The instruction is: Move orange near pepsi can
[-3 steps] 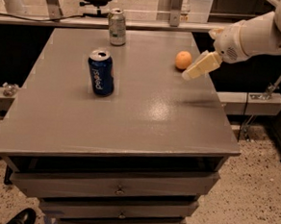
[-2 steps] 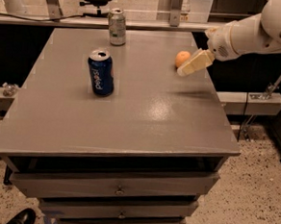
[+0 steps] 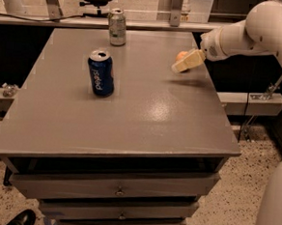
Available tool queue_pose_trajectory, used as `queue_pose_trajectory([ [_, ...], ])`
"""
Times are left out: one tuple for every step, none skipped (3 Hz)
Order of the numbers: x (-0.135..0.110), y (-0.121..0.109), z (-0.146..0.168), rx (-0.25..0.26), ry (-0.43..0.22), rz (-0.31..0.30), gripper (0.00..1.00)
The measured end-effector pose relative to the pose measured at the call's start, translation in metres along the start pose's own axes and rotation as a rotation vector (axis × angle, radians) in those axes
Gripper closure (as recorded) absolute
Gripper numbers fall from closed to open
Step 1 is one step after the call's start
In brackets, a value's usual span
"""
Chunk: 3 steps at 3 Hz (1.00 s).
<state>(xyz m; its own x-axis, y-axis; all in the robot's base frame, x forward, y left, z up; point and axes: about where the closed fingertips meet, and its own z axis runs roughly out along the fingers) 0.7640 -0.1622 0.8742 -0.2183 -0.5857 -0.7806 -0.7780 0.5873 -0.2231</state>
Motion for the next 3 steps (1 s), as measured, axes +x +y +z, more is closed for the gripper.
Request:
queue_pose_trajectory([
  [0.013,-0.006,0.015,-0.007,0.013,0.052,0.18],
  [0.024,-0.009,0.022,-0.017,0.023,0.089,0.42],
  [0.028,-0.009,0.024,-0.025,0.027,0.111,0.65],
])
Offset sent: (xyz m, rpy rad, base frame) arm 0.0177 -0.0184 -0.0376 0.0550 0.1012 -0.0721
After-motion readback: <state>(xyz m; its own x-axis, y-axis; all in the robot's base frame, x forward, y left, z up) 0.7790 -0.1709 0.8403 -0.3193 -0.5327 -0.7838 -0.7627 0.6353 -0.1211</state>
